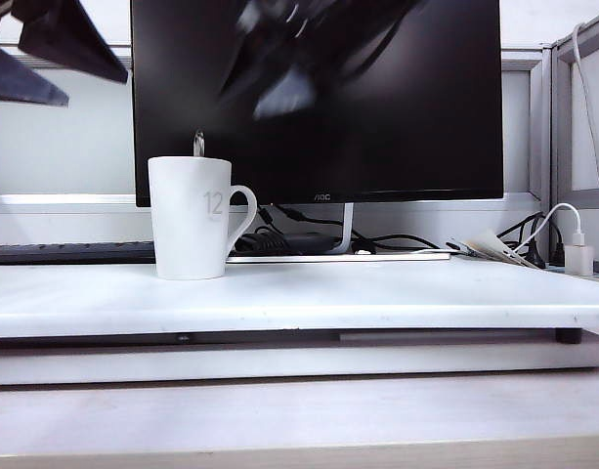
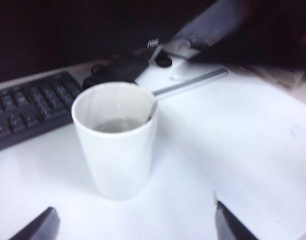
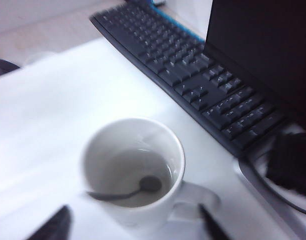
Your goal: Pick up a spoon and stir the liquid in the cup.
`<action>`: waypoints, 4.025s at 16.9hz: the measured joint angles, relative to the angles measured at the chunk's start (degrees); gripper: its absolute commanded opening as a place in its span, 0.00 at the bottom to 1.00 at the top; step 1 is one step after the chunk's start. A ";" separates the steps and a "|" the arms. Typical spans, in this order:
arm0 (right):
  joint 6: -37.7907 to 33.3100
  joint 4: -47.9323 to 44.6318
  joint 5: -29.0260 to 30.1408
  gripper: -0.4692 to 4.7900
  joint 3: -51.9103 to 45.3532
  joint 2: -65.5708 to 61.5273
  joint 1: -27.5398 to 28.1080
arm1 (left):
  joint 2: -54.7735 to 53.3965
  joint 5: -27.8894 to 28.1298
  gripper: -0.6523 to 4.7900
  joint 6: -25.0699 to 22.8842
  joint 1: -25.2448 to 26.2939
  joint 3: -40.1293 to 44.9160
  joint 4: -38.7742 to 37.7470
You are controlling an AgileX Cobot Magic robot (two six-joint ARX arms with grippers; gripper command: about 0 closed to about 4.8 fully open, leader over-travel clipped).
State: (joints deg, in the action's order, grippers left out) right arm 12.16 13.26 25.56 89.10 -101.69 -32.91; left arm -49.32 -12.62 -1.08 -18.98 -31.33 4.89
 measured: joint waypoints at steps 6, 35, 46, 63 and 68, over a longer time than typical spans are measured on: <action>0.77 -5.05 2.75 0.70 -11.96 8.13 -1.14 | -0.42 -0.04 0.88 2.69 -0.02 0.02 0.04; -1.64 -50.71 -3.43 0.41 -23.91 -4.63 -4.52 | -1.18 0.00 0.88 1.95 0.00 0.04 -1.57; -1.64 -49.96 -2.67 0.08 -20.92 -6.64 -4.59 | -1.25 0.00 0.88 1.95 0.00 0.04 -2.14; -4.79 -20.24 -2.40 0.08 0.72 -7.02 -4.28 | -2.75 2.16 0.88 3.23 0.04 -1.36 3.48; -5.07 -17.75 4.09 0.08 0.66 -7.76 -4.61 | -2.73 1.27 0.88 3.28 0.04 -1.36 1.92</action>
State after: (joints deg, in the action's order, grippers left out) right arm 7.09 -4.49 29.65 89.76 -109.45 -37.52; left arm -52.05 -11.35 2.20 -18.94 -32.69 6.81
